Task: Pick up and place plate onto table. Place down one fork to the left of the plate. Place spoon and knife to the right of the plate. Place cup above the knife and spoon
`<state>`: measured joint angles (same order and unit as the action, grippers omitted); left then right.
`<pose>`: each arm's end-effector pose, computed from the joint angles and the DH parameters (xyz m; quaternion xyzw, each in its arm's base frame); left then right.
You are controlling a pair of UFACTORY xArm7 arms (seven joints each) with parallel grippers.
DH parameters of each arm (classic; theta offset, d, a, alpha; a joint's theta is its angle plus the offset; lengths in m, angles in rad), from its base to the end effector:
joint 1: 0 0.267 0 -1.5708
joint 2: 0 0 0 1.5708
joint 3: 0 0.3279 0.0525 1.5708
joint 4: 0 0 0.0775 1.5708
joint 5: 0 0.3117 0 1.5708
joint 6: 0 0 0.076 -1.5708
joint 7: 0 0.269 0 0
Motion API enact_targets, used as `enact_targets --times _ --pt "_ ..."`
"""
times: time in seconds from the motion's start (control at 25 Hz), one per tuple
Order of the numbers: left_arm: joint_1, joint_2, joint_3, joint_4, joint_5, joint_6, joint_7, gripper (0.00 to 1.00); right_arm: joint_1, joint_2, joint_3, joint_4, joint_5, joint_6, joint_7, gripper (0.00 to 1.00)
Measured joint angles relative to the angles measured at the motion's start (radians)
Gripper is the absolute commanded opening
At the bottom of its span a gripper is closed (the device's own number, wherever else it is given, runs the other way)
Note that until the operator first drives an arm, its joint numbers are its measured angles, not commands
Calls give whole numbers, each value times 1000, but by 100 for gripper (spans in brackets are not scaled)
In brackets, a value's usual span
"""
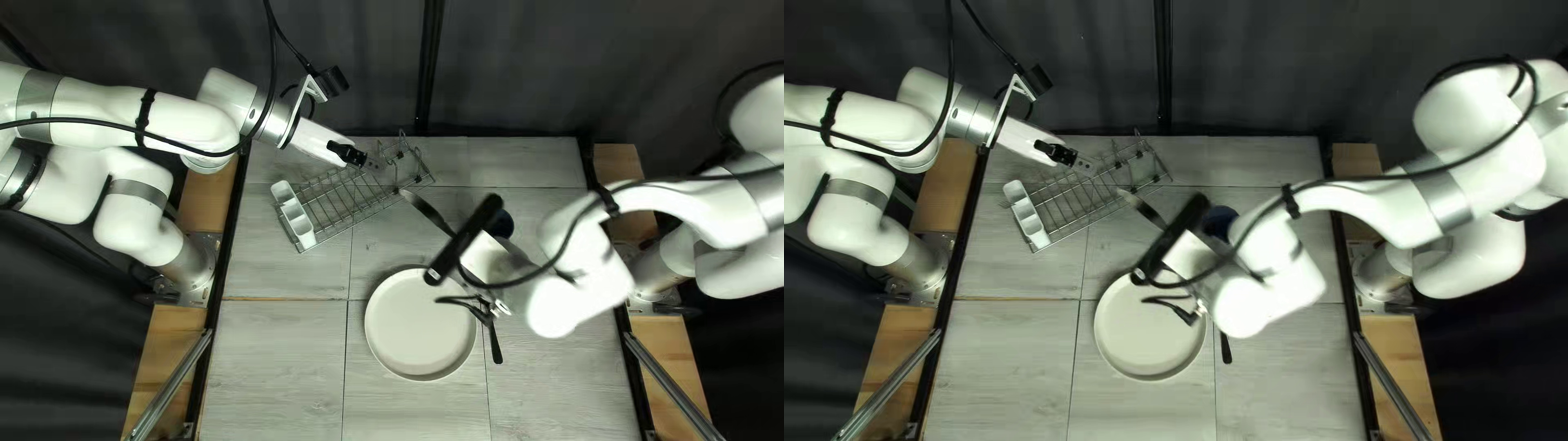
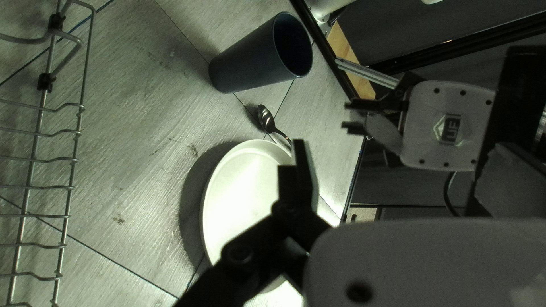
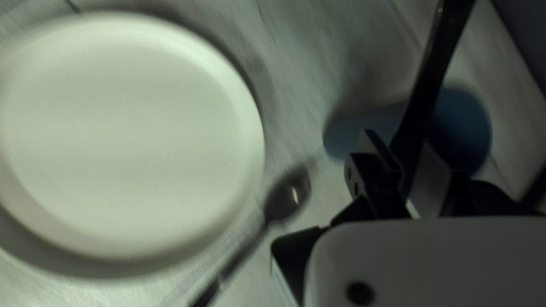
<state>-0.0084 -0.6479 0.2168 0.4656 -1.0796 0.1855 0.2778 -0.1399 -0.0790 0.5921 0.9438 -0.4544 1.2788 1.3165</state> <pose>0.4026 0.1037 0.3713 0.7708 0.3922 0.4221 0.2718 0.3610 0.0585 0.2426 0.9100 -0.3210 0.0906 0.2462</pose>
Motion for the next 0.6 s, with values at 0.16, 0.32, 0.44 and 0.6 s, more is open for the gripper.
enact_targets --times 0.16,0.32,0.44,0.6 --pt "0 0 0 0 0 0 0 100 1 0 1 -1 1 1 0 0" --pt "0 0 0 0 0 0 0 100 4 -57 -9 -41 56 -36 -23 0" --pt "0 0 0 0 0 0 0 100 2 -77 -26 -48 192 -40 -1 0" --pt "0 0 0 0 0 0 0 100 16 -40 -13 -9 328 -1 111 0"
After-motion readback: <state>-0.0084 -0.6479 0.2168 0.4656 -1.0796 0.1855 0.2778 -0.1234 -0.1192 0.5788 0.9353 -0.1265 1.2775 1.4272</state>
